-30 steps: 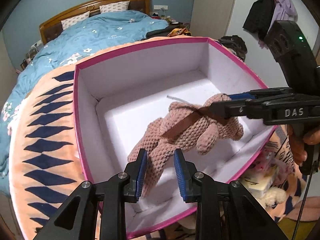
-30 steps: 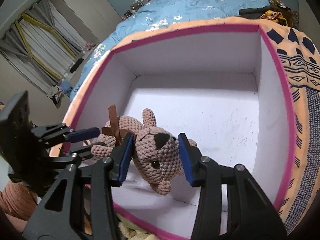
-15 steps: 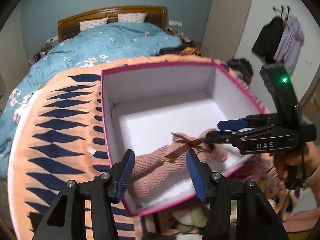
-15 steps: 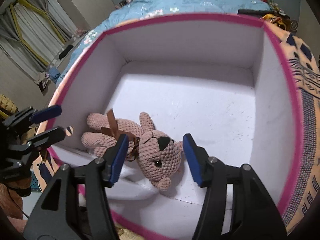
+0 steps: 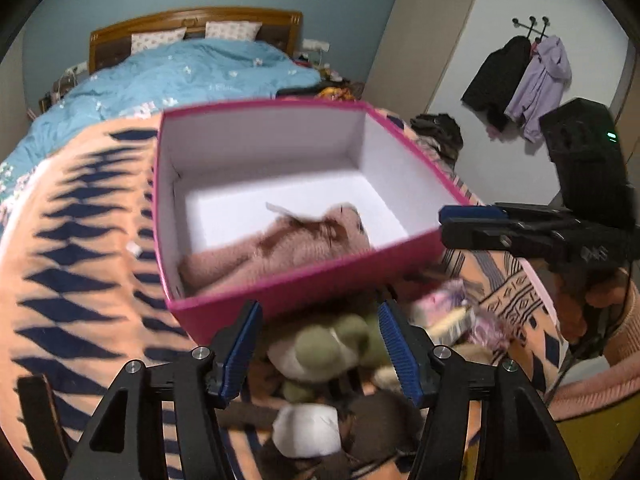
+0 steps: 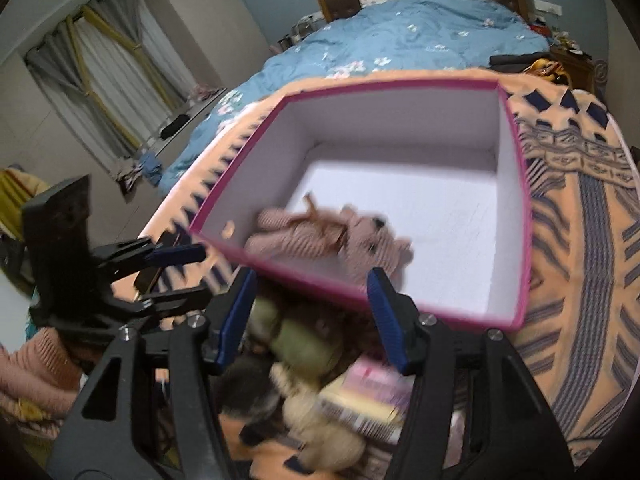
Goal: Organize objects
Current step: 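Grasp the green frog plush with the right gripper and lift it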
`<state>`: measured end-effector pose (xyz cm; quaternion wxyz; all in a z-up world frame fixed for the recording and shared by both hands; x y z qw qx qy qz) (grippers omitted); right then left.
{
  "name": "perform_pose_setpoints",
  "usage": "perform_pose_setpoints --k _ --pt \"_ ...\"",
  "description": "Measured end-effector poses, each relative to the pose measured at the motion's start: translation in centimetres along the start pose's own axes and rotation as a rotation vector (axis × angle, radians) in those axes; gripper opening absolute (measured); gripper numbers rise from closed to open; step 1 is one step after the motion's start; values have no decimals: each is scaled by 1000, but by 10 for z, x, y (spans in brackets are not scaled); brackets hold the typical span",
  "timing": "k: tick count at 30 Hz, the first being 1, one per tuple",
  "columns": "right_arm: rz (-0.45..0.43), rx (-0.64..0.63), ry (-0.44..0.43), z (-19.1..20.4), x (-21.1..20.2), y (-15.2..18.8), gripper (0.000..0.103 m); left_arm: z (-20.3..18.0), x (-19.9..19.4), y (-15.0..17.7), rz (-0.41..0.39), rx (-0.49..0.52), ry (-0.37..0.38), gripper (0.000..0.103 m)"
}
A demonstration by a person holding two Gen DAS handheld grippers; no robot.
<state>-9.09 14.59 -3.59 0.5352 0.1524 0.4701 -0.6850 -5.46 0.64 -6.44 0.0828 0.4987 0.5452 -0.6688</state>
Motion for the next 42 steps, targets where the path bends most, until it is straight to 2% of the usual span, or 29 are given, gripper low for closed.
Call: perform_pose_setpoints --k 3,9,15,18,22,26,42 --pt "62 1 1 2 15 20 60 -2 8 10 29 -6 5 62" --pt "150 21 69 -11 53 42 60 7 25 26 77 -53 -1 62" --pt "183 -11 126 -16 76 46 63 13 40 37 108 -100 21 60" --pt "193 -18 123 -15 83 47 63 13 42 38 103 -111 34 60" --pt "207 -22 95 -15 90 48 64 12 46 37 102 -118 67 52" --pt "207 -17 82 -16 90 47 58 11 46 36 105 -115 73 51" --pt "177 -71 56 6 59 42 57 -13 9 23 43 -104 88 50"
Point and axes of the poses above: each gripper's, at about its wrist camera, not at the fingertips, and x roughly the way its jaws point, z to its left, y to its underside, the point moved 6 cm from there along x, roughly the way its jaws point, and after that the axes turned 14 degrees about x, right-handed, at the moved point
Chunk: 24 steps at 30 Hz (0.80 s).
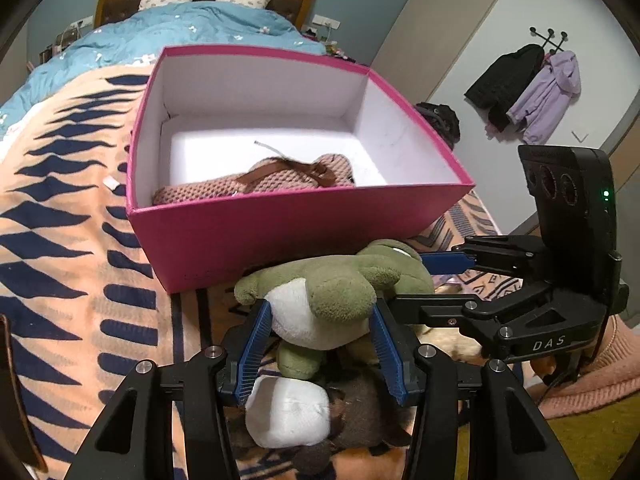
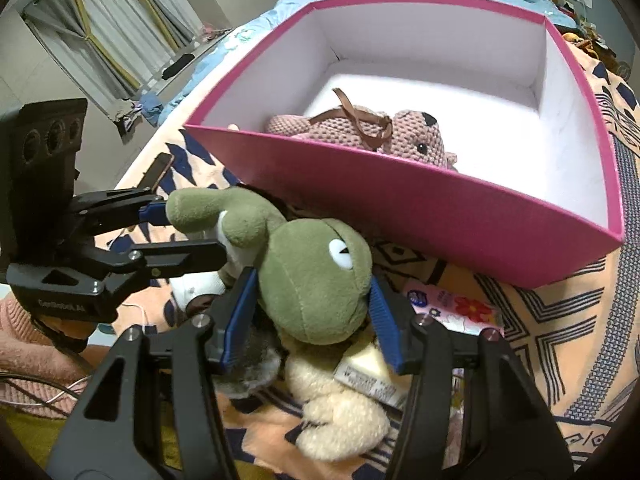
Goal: Organize objects
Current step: 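Grasp the green frog plush with the right gripper and lift it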
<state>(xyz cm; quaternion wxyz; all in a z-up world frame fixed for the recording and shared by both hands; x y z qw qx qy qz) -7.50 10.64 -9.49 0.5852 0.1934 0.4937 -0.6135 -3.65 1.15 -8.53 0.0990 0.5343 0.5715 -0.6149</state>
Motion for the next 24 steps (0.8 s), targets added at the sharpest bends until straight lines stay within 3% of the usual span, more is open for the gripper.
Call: perform_pose_setpoints --k 14,24 --pt "-92 -58 -23 17 -49 -15 57 -17 -44 -28 -110 68 -10 50" --pt "-175 -87 -63 30 -83 -47 57 -13 -73 -65 -208 103 -44 50"
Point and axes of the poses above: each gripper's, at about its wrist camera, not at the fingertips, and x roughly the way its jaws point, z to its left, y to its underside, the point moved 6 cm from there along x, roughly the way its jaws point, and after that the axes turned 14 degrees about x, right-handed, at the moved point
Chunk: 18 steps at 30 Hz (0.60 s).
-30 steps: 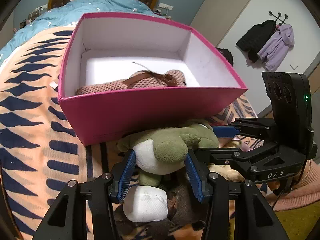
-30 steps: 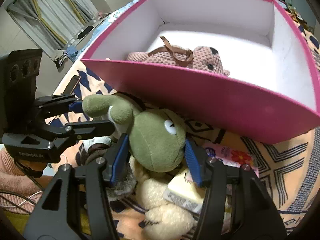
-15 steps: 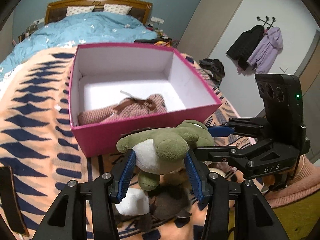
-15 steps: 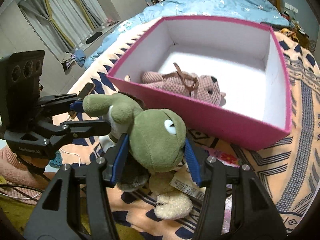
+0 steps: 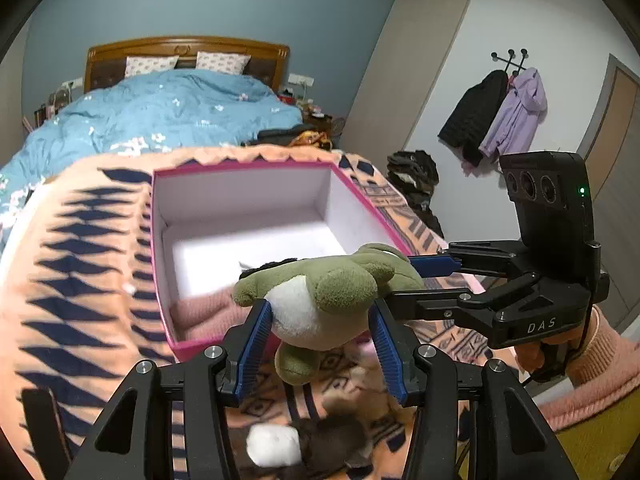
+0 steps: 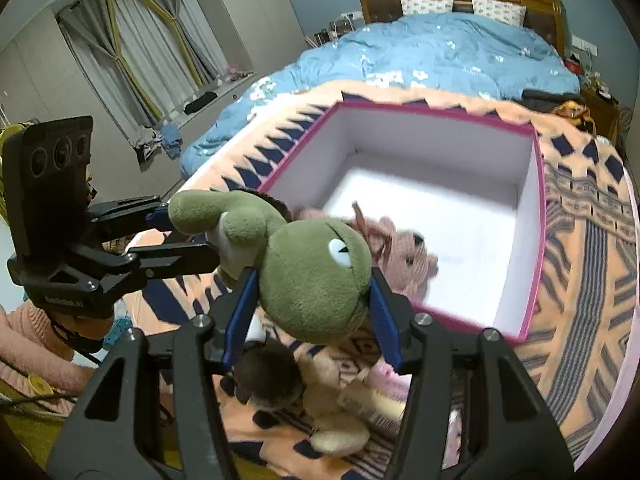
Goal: Organize objects
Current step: 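Grasp the green frog plush with the right gripper and lift it, then lower the green frog into the box and open the right gripper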
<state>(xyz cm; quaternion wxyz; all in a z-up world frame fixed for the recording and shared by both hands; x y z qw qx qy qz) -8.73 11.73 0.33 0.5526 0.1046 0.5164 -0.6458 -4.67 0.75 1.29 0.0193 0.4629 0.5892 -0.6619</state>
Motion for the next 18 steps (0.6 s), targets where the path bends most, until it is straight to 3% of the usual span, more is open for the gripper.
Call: perform_pose_setpoints --k 9,18 --pt "-60 -14 -15 -3 6 -47 56 27 12 -30 -17 14 -63 50" --pt "-51 -23 -6 -15 38 -83 56 66 42 -44 18 2 -128 50"
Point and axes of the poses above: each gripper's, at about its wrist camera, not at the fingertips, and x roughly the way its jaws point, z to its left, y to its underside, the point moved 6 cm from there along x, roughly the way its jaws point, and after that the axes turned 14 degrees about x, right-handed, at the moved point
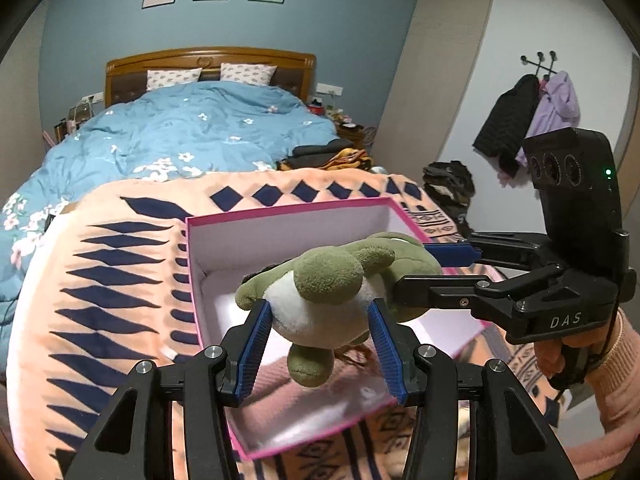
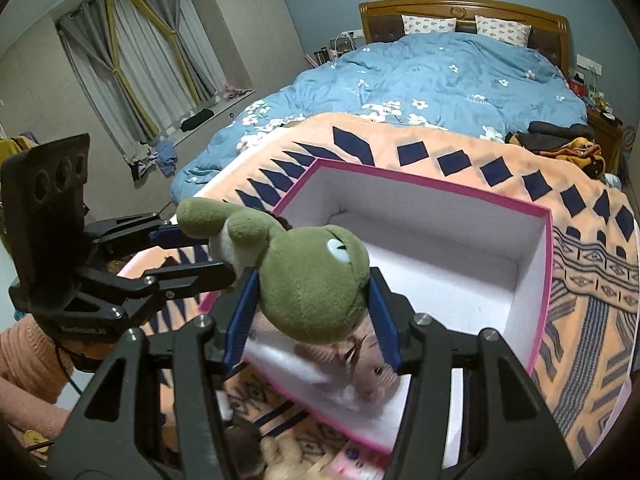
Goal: Organize objects
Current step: 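Lower the green frog into the box and open the right gripper, then grasp the grey-brown raccoon plush with the right gripper and lift it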
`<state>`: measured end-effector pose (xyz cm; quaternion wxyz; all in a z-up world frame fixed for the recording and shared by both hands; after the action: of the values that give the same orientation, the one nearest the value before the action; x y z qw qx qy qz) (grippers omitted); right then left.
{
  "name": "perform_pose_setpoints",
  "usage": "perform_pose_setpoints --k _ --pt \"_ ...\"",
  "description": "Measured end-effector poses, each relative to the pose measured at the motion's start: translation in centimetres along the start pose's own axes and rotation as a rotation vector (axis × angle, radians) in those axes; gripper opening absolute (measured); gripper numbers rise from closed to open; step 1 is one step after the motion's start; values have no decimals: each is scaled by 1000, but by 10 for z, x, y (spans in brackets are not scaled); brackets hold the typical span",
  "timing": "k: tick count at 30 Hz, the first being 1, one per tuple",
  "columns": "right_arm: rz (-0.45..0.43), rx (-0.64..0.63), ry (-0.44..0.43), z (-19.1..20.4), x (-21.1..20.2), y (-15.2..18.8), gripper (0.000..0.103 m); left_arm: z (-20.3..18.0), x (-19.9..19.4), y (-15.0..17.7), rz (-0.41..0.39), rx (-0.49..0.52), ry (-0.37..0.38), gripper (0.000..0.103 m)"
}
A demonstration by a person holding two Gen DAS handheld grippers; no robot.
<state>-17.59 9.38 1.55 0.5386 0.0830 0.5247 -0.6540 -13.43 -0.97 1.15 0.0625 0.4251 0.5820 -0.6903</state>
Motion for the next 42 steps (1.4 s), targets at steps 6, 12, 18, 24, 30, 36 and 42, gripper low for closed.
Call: perform_pose_setpoints --k 6,12,18,24,30,36,42 --pt "51 16 13 -19 33 -4 56 14 32 7 65 0 -16 50" --pt "114 41 39 -36 63 3 56 20 64 22 150 4 -24 50" --pt "190 42 67 -46 91 11 56 21 85 34 219 18 -49 49" --pt "270 54 93 -52 108 13 57 19 92 36 260 81 -121 47" --pt "287 88 131 -61 111 13 58 19 95 38 286 101 -159 47" --pt "261 88 149 -61 100 12 60 19 84 37 266 75 -165 57" --pt "174 112 115 -56 63 12 61 16 51 35 184 55 -183 70"
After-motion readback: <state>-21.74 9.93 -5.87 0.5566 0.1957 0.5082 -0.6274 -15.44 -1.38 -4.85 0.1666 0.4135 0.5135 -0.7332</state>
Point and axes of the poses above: each gripper's, at about its wrist camera, not at the fingertips, and x roughly the way its jaws point, z to its left, y to its underside, the point moved 6 cm from there along x, roughly the way its jaws point, and after that the axes turned 14 degrees about x, right-handed, at the moved point
